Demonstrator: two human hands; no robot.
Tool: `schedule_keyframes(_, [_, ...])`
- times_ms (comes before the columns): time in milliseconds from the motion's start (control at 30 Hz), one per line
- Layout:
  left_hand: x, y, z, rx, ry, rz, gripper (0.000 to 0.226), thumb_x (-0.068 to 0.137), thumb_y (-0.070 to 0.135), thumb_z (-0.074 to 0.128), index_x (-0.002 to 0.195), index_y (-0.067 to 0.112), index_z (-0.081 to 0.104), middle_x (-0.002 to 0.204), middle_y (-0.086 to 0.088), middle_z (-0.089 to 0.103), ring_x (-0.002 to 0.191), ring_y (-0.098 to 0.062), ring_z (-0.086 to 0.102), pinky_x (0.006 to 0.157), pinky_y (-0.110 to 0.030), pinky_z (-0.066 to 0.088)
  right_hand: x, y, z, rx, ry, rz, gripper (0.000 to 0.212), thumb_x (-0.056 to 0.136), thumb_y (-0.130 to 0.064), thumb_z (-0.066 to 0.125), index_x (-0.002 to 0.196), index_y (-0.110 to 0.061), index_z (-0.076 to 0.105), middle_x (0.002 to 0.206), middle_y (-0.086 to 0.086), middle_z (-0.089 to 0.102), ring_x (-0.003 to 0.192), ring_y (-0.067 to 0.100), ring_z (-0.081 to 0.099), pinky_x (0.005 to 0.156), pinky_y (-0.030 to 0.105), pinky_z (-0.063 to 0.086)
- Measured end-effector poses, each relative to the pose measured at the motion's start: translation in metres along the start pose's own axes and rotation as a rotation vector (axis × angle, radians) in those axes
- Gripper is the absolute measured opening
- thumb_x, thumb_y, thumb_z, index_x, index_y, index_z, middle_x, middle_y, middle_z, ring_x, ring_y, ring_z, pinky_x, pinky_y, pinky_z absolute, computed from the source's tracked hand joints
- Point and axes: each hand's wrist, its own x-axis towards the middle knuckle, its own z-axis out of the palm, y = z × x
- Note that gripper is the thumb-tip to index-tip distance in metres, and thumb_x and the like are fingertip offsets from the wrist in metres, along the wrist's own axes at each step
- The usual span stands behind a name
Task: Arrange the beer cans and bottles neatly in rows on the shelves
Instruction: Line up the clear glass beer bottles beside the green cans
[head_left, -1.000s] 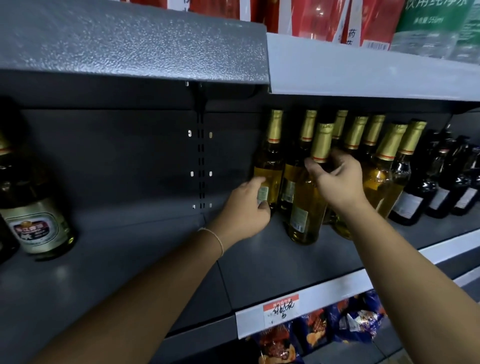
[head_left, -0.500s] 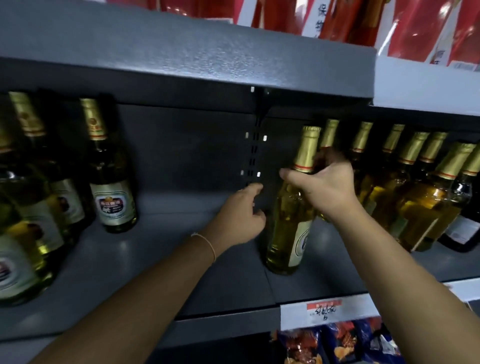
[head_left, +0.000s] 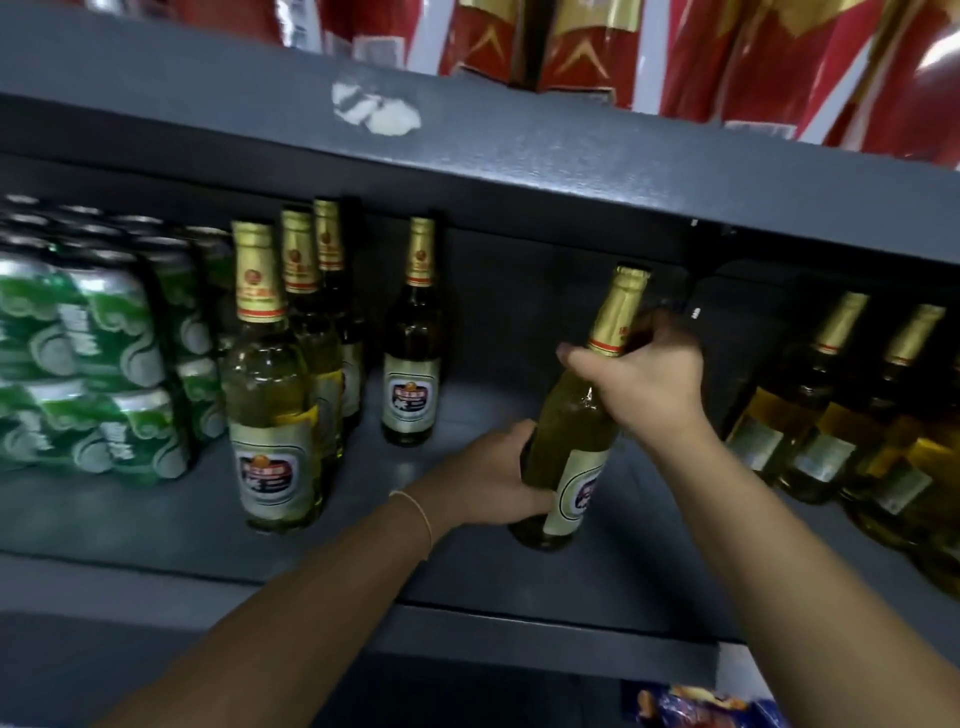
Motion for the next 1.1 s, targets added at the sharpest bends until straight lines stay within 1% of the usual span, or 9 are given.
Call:
schedule_keyframes(133, [-0.016, -0.016, -0.018, -0.043, 0.075, -0.015, 0.071, 0.068, 0.043, 0.081, 0.128, 0.027, 0.047, 0.121, 0.009, 0.062, 0.109, -0.007, 0.060, 0.096, -0.036, 0.052, -0.014, -0.023, 0.032, -0.010, 0.023, -0.034, 0.052, 0.051, -0.046, 0.089, 0.082, -0.018, 0.059, 0.074, -0.003, 0.067, 0.073, 0.021, 0.069, 0.070, 0.048, 0.059])
schedule_keyframes(333, [-0.037, -0.037, -0.024, -0.078, 0.330, -0.044, 0.083, 0.048, 0.065, 0.082, 0.116, 0.035, 0.046, 0.108, 0.016, 0.064, 0.097, -0.001, 0.063, 0.087, -0.031, 0.055, -0.032, -0.050, 0.071, -0.006, 0.060, -0.038, 0.057, 0.055, -0.047, 0.089, 0.089, -0.012, 0.058, 0.072, -0.004, 0.066, 0.070, 0.016, 0.067, 0.069, 0.043, 0.059])
schedule_keyframes(467, [-0.043, -0.055, -0.026, -0.103, 0.432, -0.058, 0.085, 0.045, 0.066, 0.081, 0.118, 0.036, 0.048, 0.108, 0.016, 0.065, 0.098, -0.003, 0.063, 0.087, -0.033, 0.057, -0.042, -0.060, 0.089, -0.001, 0.039, -0.039, 0.059, 0.055, -0.051, 0.087, 0.090, -0.014, 0.058, 0.077, -0.001, 0.068, 0.074, 0.020, 0.069, 0.070, 0.046, 0.059])
schedule_keyframes(533, [-0.044, -0.063, -0.028, -0.101, 0.465, -0.062, 0.082, 0.048, 0.065, 0.080, 0.118, 0.033, 0.051, 0.107, 0.015, 0.066, 0.097, -0.003, 0.064, 0.087, -0.032, 0.056, -0.045, -0.064, 0.095, -0.008, 0.023, -0.044, 0.061, 0.052, -0.056, 0.083, 0.090, -0.015, 0.058, 0.077, -0.001, 0.069, 0.073, 0.020, 0.069, 0.069, 0.046, 0.059])
schedule_keyframes(633, [-0.047, -0.069, -0.032, -0.110, 0.490, -0.053, 0.078, 0.052, 0.063, 0.078, 0.118, 0.034, 0.050, 0.106, 0.015, 0.067, 0.096, -0.003, 0.064, 0.087, -0.031, 0.056, -0.048, -0.071, 0.099, -0.049, -0.002, -0.047, 0.057, 0.058, -0.050, 0.087, 0.092, -0.015, 0.057, 0.078, -0.003, 0.067, 0.076, 0.020, 0.068, 0.072, 0.046, 0.059])
schedule_keyframes(800, [-0.048, -0.078, -0.037, -0.127, 0.499, -0.029, 0.070, 0.058, 0.053, 0.081, 0.118, 0.036, 0.048, 0.105, 0.016, 0.067, 0.093, 0.000, 0.064, 0.086, -0.028, 0.056, -0.052, -0.081, 0.101, -0.115, -0.068, -0.065, 0.048, 0.063, -0.047, 0.088, 0.079, -0.026, 0.048, 0.077, -0.007, 0.065, 0.079, 0.018, 0.067, 0.076, 0.044, 0.058])
schedule_keyframes(967, [-0.046, -0.079, -0.040, -0.212, 0.473, -0.023, 0.069, 0.064, 0.040, 0.084, 0.121, 0.036, 0.045, 0.109, 0.017, 0.065, 0.098, -0.001, 0.063, 0.090, -0.024, 0.051, -0.052, -0.086, 0.098, -0.096, -0.247, -0.097, 0.033, 0.074, -0.047, 0.082, 0.083, -0.027, 0.057, 0.086, -0.009, 0.068, 0.084, 0.011, 0.067, 0.083, 0.038, 0.058])
schedule_keyframes(1033, [-0.044, -0.081, -0.044, -0.261, 0.447, -0.029, 0.071, 0.066, 0.037, 0.083, 0.125, 0.035, 0.043, 0.111, 0.017, 0.065, 0.100, -0.001, 0.063, 0.092, -0.024, 0.050, -0.050, -0.083, 0.096, -0.047, -0.397, -0.074, 0.026, 0.082, -0.039, 0.078, 0.096, -0.027, 0.060, 0.098, -0.005, 0.071, 0.094, 0.014, 0.069, 0.091, 0.043, 0.057])
schedule_keyframes(1100, [-0.044, -0.083, -0.048, -0.282, 0.423, -0.032, 0.072, 0.069, 0.036, 0.082, 0.128, 0.033, 0.042, 0.111, 0.018, 0.064, 0.099, 0.002, 0.062, 0.092, -0.024, 0.050, -0.049, -0.076, 0.095, 0.036, -0.550, -0.041, 0.035, 0.087, -0.026, 0.076, 0.117, -0.022, 0.058, 0.112, -0.002, 0.069, 0.107, 0.015, 0.066, 0.098, 0.042, 0.054])
